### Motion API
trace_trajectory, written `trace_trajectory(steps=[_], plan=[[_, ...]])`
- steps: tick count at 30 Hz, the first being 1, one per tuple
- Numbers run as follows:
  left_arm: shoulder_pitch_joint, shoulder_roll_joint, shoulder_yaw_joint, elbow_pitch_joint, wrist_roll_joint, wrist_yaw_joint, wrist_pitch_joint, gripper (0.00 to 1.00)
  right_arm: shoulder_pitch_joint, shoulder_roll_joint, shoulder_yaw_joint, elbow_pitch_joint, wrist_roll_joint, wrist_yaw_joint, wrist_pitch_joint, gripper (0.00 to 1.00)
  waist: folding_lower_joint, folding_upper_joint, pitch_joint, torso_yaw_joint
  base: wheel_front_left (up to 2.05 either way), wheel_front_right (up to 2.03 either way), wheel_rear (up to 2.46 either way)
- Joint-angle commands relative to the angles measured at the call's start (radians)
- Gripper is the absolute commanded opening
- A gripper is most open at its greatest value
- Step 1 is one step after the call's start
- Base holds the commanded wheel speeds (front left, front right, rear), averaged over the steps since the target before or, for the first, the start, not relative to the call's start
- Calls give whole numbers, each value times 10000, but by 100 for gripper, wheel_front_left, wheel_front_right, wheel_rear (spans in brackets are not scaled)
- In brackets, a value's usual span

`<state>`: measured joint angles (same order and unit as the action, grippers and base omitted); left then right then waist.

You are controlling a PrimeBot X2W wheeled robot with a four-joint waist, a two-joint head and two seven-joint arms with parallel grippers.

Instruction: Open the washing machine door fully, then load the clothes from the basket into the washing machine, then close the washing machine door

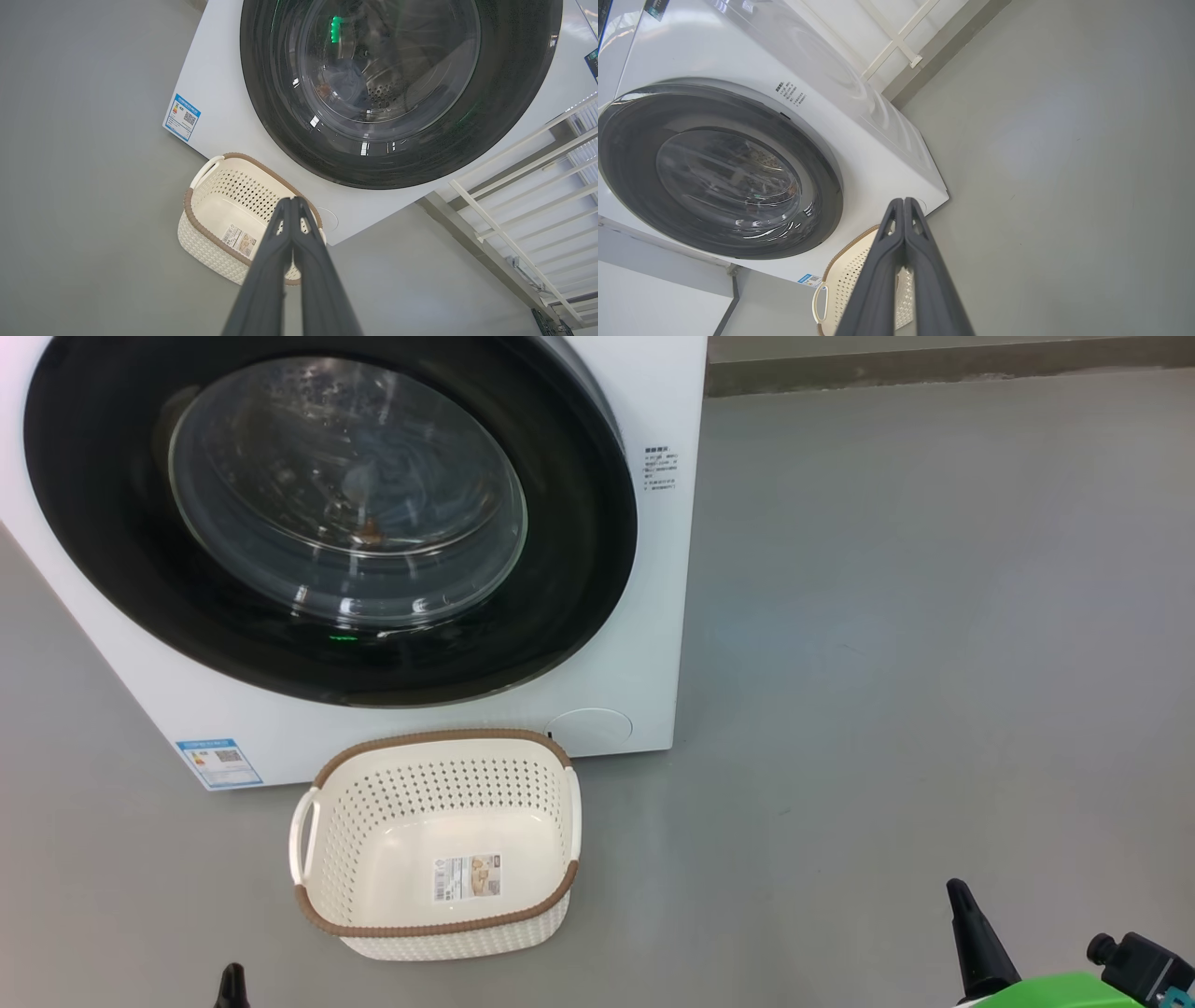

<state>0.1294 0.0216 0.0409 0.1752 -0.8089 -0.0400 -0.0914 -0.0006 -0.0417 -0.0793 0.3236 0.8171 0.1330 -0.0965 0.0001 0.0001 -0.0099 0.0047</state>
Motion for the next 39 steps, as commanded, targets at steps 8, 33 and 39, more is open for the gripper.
trace_trajectory(steps=[8, 33, 39], plan=[[-651, 173, 272, -49, -1085, -183, 269, 0, -518, -64, 6, -342, 1077, -12, 282, 0, -1, -1, 16, -6, 0, 0, 0], [-1349, 219, 456, 256, -3886, -477, 988, 0, -743, -73, -136, -523, 3847, -16, 1018, 0, -1, -1, 62, -22, 0, 0, 0], [-1517, 230, 500, 329, -4560, -547, 1161, 0, -797, -75, -170, -566, 4513, -17, 1195, 0, -1, -1, 73, -26, 0, 0, 0]])
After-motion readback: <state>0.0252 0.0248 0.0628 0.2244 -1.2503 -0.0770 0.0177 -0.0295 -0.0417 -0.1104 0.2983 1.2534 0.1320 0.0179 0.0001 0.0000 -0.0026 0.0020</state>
